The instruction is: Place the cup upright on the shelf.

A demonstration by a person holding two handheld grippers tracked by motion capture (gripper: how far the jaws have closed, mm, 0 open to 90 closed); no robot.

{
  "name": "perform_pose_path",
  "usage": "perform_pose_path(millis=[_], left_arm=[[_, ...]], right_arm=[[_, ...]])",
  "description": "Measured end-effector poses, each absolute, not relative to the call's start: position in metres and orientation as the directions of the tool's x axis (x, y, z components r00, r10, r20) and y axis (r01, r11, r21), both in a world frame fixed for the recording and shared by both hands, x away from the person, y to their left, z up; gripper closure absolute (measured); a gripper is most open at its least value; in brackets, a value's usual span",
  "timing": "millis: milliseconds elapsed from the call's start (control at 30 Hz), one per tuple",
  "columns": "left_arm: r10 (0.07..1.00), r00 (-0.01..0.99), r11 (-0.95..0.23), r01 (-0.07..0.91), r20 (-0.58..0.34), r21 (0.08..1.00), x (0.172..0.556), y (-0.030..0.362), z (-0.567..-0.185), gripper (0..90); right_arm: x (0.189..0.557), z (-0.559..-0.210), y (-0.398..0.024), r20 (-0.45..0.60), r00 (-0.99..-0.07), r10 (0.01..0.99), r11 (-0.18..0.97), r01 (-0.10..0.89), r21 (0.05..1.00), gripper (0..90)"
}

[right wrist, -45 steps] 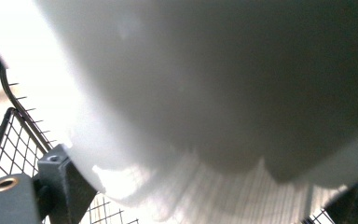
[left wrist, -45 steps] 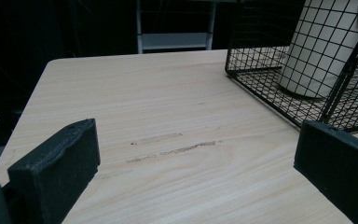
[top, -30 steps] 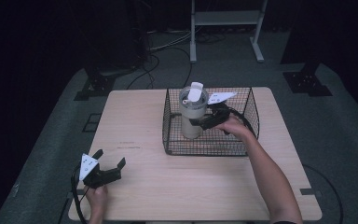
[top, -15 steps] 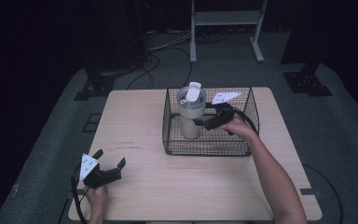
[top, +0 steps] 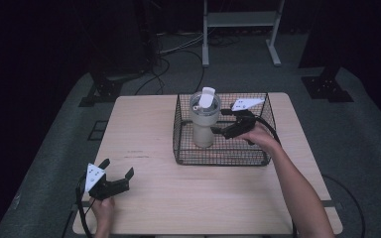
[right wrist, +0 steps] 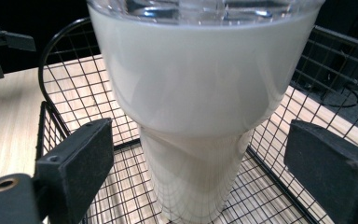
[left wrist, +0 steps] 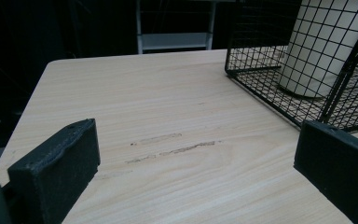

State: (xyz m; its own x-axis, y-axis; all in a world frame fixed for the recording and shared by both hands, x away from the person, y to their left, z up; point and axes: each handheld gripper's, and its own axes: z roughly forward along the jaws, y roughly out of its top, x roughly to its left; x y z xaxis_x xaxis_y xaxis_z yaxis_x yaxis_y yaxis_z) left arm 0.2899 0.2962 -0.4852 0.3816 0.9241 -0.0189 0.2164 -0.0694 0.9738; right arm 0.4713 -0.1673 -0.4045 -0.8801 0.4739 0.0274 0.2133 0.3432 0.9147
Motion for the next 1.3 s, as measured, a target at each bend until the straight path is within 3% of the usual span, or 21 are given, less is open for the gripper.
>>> perform_pose_path(millis=[1300], left_arm=[[0.925, 0.381, -0.071, 0.218, -0.018, 0.973, 0.29, 0.296, -0.485, 0.0]], right_arm=[[0.441, -0.367, -0.19, 0.04, -0.862, 0.505, 0.324, 0.232, 0.917, 7.6]])
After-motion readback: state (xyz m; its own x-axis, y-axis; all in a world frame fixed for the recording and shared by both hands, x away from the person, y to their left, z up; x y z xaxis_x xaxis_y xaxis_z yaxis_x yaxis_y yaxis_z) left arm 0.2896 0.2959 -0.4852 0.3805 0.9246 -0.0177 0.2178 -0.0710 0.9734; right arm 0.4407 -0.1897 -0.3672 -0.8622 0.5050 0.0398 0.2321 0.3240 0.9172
